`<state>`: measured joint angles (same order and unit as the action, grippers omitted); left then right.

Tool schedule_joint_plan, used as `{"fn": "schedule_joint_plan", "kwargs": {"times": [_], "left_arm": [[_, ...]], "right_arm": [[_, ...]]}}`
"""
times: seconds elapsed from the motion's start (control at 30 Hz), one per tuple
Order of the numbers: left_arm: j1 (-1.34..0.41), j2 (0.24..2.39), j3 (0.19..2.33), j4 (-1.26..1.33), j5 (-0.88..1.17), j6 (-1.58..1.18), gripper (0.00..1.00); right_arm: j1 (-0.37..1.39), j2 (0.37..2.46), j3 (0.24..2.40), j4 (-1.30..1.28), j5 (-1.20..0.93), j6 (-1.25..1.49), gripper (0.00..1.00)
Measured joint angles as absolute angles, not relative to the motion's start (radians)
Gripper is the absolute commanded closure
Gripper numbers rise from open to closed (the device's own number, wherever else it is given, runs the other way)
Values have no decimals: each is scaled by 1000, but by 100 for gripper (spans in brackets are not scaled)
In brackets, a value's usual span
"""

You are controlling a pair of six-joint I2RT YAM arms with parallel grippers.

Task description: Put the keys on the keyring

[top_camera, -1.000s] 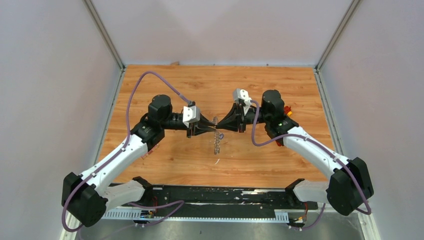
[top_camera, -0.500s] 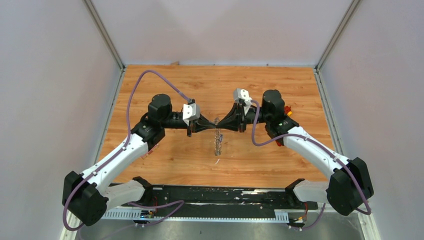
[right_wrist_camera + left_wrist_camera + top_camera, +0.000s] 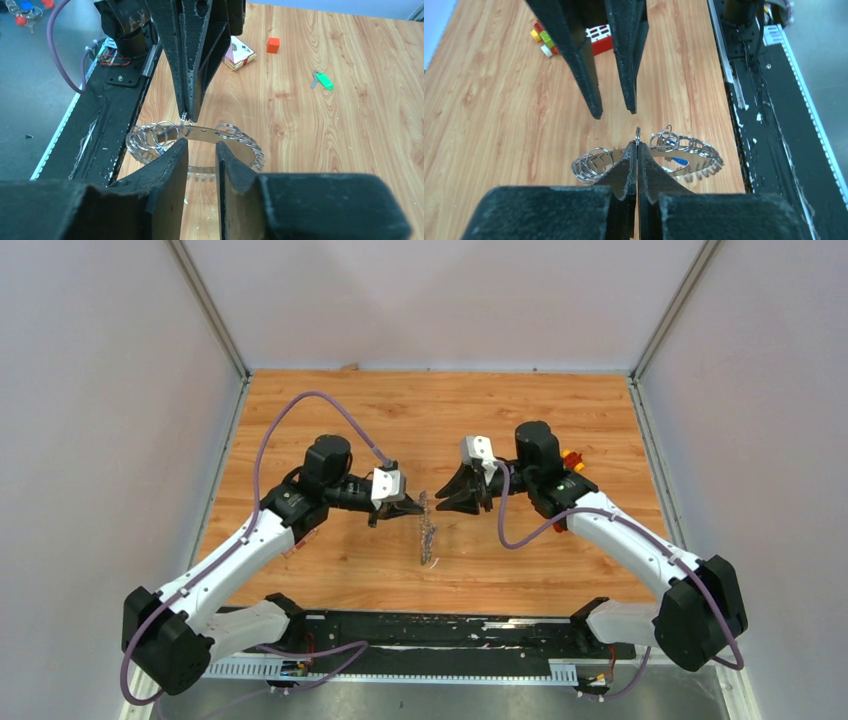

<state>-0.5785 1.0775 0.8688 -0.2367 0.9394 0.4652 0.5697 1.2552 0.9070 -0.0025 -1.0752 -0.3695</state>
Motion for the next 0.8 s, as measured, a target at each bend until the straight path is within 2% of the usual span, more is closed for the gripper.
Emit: {"fn": "schedule_joint_plan", "kwargs": {"times": [0.17, 0.37, 0.6, 0.8], "left_arm": [[-591, 1056, 873, -339, 936, 630, 100], [-603, 1032, 873, -448, 912, 876, 100], [-608, 1025, 873, -595, 881, 1214, 100], [-608, 984, 867, -635, 848, 1395, 100]], "right_arm": [[581, 1255, 931, -122, -1077, -491, 67], [582, 1252, 944, -210, -1076, -588, 71], [582, 1256, 948, -255, -1092, -624, 71], [582, 1277, 951, -271, -1106, -637, 71]]}}
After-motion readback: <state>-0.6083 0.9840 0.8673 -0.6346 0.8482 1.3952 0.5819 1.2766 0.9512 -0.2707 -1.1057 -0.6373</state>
